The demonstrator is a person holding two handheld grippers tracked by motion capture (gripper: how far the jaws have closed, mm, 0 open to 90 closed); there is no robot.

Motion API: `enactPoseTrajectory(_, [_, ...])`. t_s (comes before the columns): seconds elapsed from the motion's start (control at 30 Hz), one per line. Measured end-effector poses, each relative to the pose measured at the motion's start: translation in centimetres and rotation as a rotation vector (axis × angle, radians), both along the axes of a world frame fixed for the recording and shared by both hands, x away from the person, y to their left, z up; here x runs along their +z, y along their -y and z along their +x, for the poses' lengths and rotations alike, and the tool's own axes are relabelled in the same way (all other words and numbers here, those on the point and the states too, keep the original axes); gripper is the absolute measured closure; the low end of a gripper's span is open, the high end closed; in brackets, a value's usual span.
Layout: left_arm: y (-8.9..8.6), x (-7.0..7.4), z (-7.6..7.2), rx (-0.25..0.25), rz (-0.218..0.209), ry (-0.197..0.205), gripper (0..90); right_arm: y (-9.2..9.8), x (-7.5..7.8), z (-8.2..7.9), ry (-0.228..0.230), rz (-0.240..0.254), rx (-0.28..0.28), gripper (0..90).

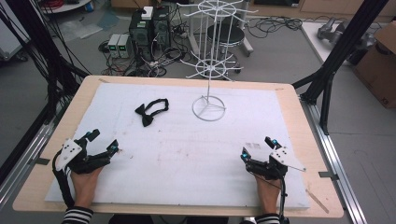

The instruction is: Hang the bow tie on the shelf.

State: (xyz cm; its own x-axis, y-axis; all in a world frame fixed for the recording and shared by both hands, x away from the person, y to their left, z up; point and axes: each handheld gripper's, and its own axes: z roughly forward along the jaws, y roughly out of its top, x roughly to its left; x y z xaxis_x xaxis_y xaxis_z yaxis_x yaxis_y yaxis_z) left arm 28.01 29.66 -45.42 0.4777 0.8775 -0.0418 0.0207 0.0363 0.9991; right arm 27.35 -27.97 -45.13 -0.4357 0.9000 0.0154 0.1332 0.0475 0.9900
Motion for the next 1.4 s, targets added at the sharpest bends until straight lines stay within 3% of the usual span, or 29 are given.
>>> enactPoseTrajectory(0.2, [0.0,0.0,0.0,0.0,0.006,0.001,14.6,0.1,0.0,0.0,-0.004,0.02,-0.005,2.4])
enactPoseTrajectory(0.93, [0.0,0.0,0.0,0.001,0.0,-0.002,14.4,0.1,0.0,-0.1,0.003,0.019,-0.008,2.5])
enactPoseTrajectory(1.13, [0.1,0.2,0.3,0.013,0.017,-0.034,13.9,0.1,0.0,-0.1,0.003,0.019,-0.007,2.4])
enactPoseTrajectory(1.27, [0.0,0.3,0.4,0.006,-0.003,-0.058,13.2,0.2,0.0,-0.1,0.002,0.02,-0.006,2.5])
enactPoseTrajectory(1.3, [0.0,0.5,0.5,-0.001,-0.014,-0.071,13.2,0.2,0.0,-0.1,0.002,0.02,-0.006,2.5])
enactPoseTrajectory(1.4, [-0.1,1.4,0.9,-0.007,0.007,-0.068,13.2,0.2,0.0,0.0,0.01,0.015,-0.007,2.4])
